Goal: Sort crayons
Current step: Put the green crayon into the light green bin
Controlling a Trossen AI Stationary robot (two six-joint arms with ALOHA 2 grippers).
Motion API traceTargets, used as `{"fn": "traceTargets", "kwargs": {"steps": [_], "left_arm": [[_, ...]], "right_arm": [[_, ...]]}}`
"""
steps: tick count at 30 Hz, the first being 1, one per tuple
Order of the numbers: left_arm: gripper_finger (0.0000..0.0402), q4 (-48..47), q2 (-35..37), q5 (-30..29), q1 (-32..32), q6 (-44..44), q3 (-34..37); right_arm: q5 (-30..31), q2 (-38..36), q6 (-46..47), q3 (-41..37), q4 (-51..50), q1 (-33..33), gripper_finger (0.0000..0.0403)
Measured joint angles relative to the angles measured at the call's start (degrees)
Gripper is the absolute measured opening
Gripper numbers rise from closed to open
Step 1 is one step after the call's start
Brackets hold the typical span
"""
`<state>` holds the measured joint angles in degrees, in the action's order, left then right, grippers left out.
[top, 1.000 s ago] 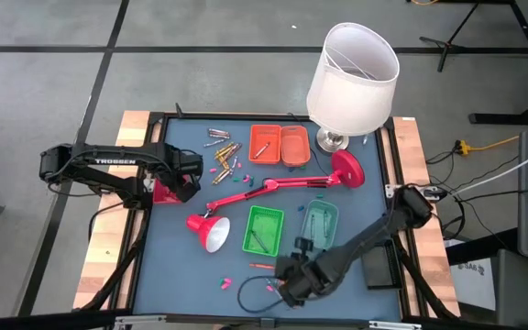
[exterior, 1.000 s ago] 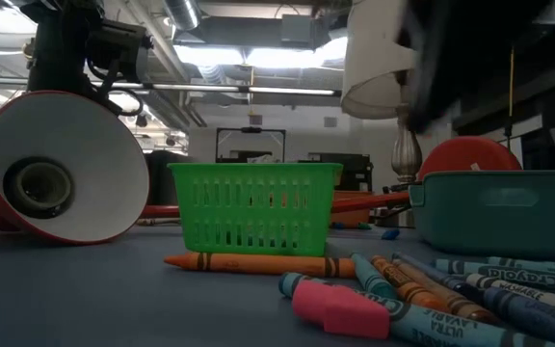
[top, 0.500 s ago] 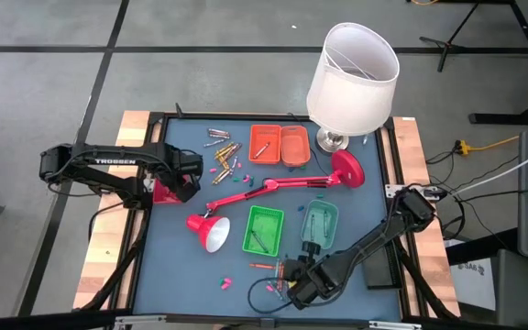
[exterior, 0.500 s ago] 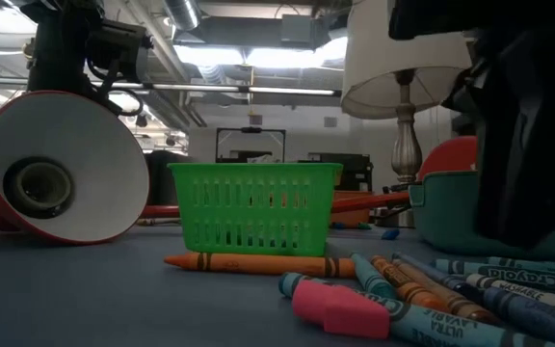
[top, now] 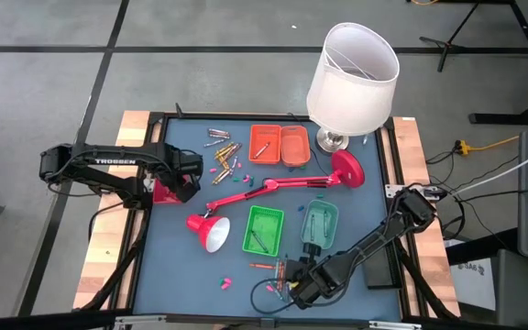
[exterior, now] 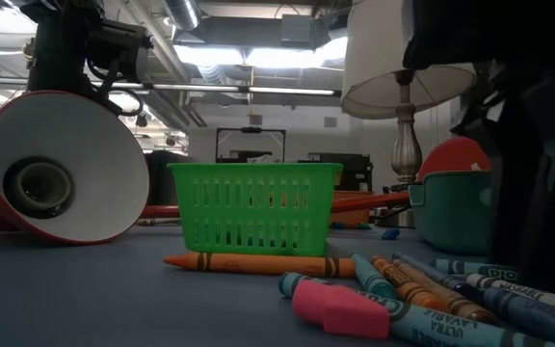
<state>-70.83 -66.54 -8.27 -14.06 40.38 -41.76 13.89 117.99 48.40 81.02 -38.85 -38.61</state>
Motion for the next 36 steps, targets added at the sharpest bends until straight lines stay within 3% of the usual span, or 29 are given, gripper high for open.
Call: {"fn": "traceTargets", "kwargs": {"steps": [10, 21, 29, 36], "left_arm": [[0.0094, 0.0, 0.0, 0.0, 0.0, 0.0, 0.0], [0.0094, 0.0, 0.0, 0.0, 0.0, 0.0, 0.0], [0.0094, 0.0, 0.0, 0.0, 0.0, 0.0, 0.0], [0.0094, 0.0, 0.0, 0.0, 0.0, 0.0, 0.0]], "right_arm": [[0.0, 0.0, 0.7, -0.1, -0.2, 0.0, 0.0108], [0.0, -0.1, 0.7, -0.1, -0.3, 0.0, 0.0008], [0.0, -0.1, 0.7, -0.1, -0.3, 0.0, 0.0018], [0.0, -0.1, 0.7, 1.2, -1.3, 0.0, 0.0002]]}}
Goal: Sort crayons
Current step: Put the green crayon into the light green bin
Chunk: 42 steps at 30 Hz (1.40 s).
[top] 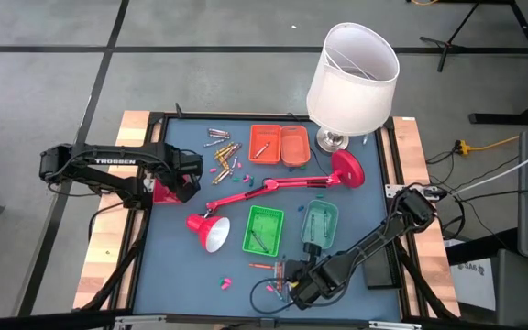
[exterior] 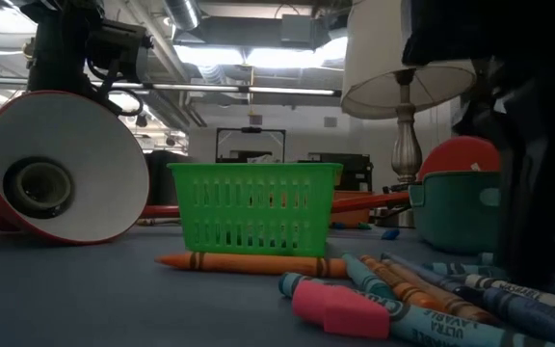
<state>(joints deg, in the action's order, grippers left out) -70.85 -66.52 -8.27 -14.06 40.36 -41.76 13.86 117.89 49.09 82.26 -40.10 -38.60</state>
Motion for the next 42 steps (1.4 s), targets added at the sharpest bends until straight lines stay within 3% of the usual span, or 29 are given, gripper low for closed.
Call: {"fn": "traceTargets", "kwargs": {"steps": [6, 17, 24, 29, 42], "left_arm": [[0.0094, 0.0, 0.0, 0.0, 0.0, 0.0, 0.0], [0.0094, 0.0, 0.0, 0.0, 0.0, 0.0, 0.0], [0.0094, 0.0, 0.0, 0.0, 0.0, 0.0, 0.0], [0.0094, 0.0, 0.0, 0.0, 0.0, 0.0, 0.0], [0.0094, 0.0, 0.0, 0.0, 0.0, 0.0, 0.0]], "right_arm": [[0.2, -0.7, 0.0, 4.8, -7.5, 0.0, 0.0001], [8.1, -5.3, 0.1, 10.3, -22.7, 0.0, 0.0001], [6.0, -5.7, 0.1, 10.1, -21.7, 0.0, 0.0001], [4.2, -5.6, -1.7, 7.7, -15.3, 0.1, 0.0004], [1.9, -5.5, -4.6, 1.1, -4.1, 1.2, 0.0113]]}}
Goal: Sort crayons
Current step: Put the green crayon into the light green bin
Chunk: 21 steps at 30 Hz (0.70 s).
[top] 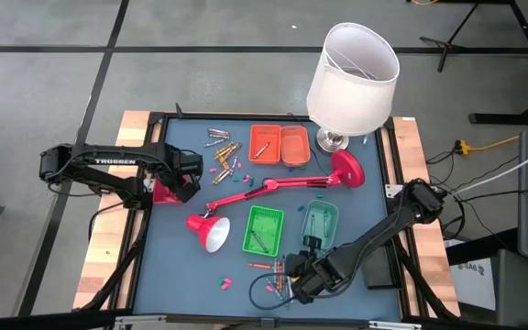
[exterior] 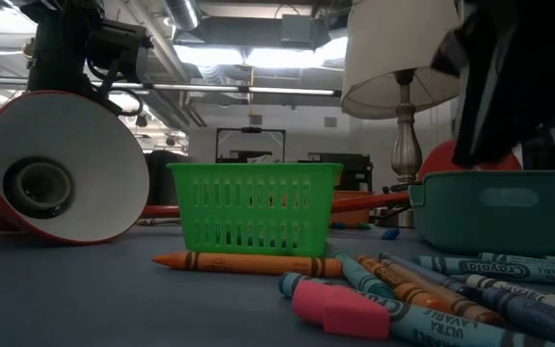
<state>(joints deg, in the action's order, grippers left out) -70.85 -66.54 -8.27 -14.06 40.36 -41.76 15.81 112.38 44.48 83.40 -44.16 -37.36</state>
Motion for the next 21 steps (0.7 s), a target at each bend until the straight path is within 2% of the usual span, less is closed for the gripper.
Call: {"fn": "traceTargets", "kwargs": {"steps": [4, 10, 21], "left_arm": [[0.0094, 0.0, 0.0, -0.2, 0.0, -0.2, 0.0], [0.0094, 0.0, 0.0, -4.9, 0.0, -6.8, 0.0], [0.0094, 0.0, 0.0, -4.6, 0.0, -7.9, 0.0]], "right_arm": [[0.0, 0.0, 0.0, -2.7, 3.6, 0.0, 0.0117], [-0.1, 0.0, 0.0, -6.3, 8.0, -0.1, 0.0113], [-0.5, 0.0, 0.0, -10.1, 11.1, -0.1, 0.0112]]}}
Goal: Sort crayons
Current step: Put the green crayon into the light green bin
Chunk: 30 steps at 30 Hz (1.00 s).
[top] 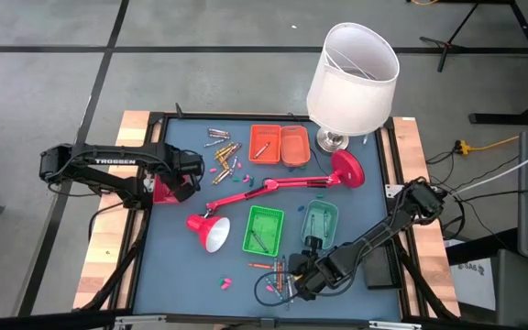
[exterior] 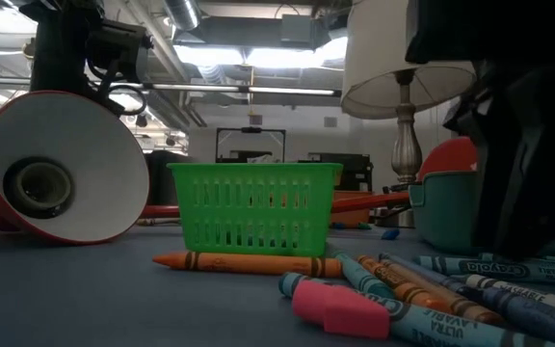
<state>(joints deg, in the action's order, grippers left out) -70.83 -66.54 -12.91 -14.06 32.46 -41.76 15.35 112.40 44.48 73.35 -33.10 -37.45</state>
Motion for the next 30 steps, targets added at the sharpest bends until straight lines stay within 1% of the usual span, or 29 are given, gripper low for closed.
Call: {"fn": "traceTargets", "kwargs": {"steps": [4, 9, 13, 17, 23, 26, 30], "left_arm": [[0.0094, 1.3, 0.0, 0.0, 0.0, 0.0, 0.0], [0.0094, 7.6, 0.0, 0.6, -0.1, 0.0, 0.0], [0.0094, 14.6, 0.0, 0.6, -0.2, -2.0, 0.0], [0.0094, 22.6, 0.0, 0.6, -0.2, -5.2, 0.0], [0.0094, 33.5, 0.0, 0.6, -0.2, -10.4, 0.0], [0.0094, 39.1, 0.0, 0.6, -0.2, -13.6, 0.0], [0.0094, 46.2, 0.0, 0.6, -0.2, -17.7, 0.0]], "right_arm": [[0.0, 0.0, 0.0, -0.4, 0.5, 0.0, 0.0112], [0.0, 0.0, 0.0, -0.4, 0.4, 0.0, 0.0112], [-0.4, 0.9, 0.0, -0.4, 0.5, 0.0, 0.0112], [-2.1, 2.5, 0.0, -0.1, 0.7, 0.0, 0.0112], [-2.1, 3.5, 0.0, -0.1, 0.7, 0.0, 0.0111], [-2.0, 3.6, 0.0, -0.2, 0.7, 0.0, 0.0096], [-2.1, 3.7, 0.0, -0.2, 0.7, 0.0, 0.0052]]}}
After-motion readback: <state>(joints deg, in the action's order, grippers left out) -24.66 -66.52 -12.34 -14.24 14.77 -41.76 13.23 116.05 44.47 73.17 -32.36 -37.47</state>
